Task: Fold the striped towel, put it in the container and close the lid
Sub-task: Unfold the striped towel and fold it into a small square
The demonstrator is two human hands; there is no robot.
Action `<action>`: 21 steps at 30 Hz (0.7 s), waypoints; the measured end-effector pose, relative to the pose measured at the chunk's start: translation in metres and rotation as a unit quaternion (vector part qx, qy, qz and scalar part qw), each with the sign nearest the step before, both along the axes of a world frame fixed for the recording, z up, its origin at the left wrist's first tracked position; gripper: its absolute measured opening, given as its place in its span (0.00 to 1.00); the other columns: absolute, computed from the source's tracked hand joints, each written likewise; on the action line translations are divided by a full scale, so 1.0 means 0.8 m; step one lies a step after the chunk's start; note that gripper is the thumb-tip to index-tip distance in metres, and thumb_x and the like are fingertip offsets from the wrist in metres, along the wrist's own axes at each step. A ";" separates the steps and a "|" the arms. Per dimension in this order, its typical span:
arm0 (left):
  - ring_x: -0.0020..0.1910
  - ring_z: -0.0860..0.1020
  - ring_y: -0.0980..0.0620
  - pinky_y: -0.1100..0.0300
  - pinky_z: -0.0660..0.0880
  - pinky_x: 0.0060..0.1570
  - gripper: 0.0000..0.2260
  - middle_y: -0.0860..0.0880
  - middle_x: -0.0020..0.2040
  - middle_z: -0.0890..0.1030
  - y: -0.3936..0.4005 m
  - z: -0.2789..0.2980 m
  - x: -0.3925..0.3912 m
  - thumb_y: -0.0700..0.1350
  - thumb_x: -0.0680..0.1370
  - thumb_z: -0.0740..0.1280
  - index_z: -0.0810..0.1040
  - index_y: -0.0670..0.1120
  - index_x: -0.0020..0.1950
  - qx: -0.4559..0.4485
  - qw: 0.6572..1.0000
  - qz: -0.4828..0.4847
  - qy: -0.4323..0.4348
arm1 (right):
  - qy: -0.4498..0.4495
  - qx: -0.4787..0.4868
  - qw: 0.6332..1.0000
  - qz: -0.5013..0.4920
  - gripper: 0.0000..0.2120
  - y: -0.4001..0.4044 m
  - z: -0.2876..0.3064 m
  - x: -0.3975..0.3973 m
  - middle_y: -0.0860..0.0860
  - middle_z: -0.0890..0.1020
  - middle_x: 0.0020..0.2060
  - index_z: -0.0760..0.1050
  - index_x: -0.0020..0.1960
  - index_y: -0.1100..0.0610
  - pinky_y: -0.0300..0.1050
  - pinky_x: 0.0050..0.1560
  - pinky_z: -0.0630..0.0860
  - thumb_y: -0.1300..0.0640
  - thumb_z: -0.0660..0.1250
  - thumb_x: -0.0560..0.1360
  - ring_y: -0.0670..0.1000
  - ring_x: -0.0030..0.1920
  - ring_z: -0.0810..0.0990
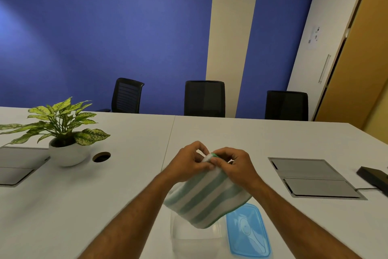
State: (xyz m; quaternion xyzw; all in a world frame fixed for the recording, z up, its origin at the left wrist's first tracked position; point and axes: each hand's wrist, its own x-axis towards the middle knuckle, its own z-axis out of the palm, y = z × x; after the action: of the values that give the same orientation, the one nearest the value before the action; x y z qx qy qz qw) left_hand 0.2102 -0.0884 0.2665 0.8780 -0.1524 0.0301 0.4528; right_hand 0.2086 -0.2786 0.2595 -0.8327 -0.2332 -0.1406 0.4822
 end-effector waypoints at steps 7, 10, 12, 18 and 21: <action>0.48 0.80 0.57 0.66 0.78 0.48 0.14 0.60 0.48 0.81 0.041 -0.024 0.002 0.59 0.67 0.78 0.79 0.56 0.45 0.049 0.998 -0.050 -0.008 | 0.020 0.050 0.998 -0.014 0.04 -0.019 0.010 0.004 0.40 0.82 0.39 0.80 0.44 0.44 0.37 0.42 0.77 0.53 0.71 0.75 0.42 0.41 0.79; 0.52 0.79 0.57 0.65 0.77 0.51 0.17 0.59 0.52 0.81 0.065 -0.039 0.002 0.64 0.63 0.78 0.83 0.57 0.45 0.071 0.997 -0.032 0.007 | 0.012 0.069 0.997 -0.014 0.05 -0.030 0.017 0.006 0.41 0.82 0.40 0.81 0.44 0.43 0.40 0.44 0.78 0.53 0.70 0.75 0.44 0.42 0.78; 0.49 0.80 0.56 0.67 0.78 0.45 0.19 0.59 0.50 0.81 0.075 -0.047 0.001 0.66 0.63 0.77 0.84 0.56 0.47 0.114 0.993 -0.035 0.014 | 0.011 0.079 0.997 -0.018 0.07 -0.035 0.021 0.006 0.40 0.82 0.41 0.80 0.44 0.39 0.41 0.45 0.78 0.52 0.69 0.76 0.46 0.45 0.79; 0.50 0.80 0.53 0.58 0.81 0.51 0.28 0.53 0.52 0.82 0.098 -0.051 0.003 0.65 0.65 0.77 0.83 0.51 0.60 0.197 0.980 -0.003 0.020 | 0.010 0.109 0.993 -0.046 0.06 -0.057 0.028 0.008 0.45 0.82 0.43 0.79 0.45 0.40 0.48 0.48 0.78 0.52 0.68 0.77 0.51 0.46 0.79; 0.47 0.79 0.54 0.65 0.78 0.46 0.27 0.54 0.51 0.83 0.101 -0.041 0.005 0.64 0.66 0.77 0.83 0.52 0.59 0.215 0.976 0.011 0.008 | 0.019 0.114 0.992 -0.052 0.03 -0.069 0.025 0.009 0.47 0.82 0.44 0.79 0.46 0.43 0.50 0.48 0.78 0.51 0.68 0.76 0.53 0.47 0.79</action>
State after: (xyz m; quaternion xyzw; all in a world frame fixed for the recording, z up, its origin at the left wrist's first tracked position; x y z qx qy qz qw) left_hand 0.2139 -0.0074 0.2338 0.9568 -0.1415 -0.0056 0.2539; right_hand 0.2156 -0.3338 0.2795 -0.7861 -0.1628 -0.1756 0.5698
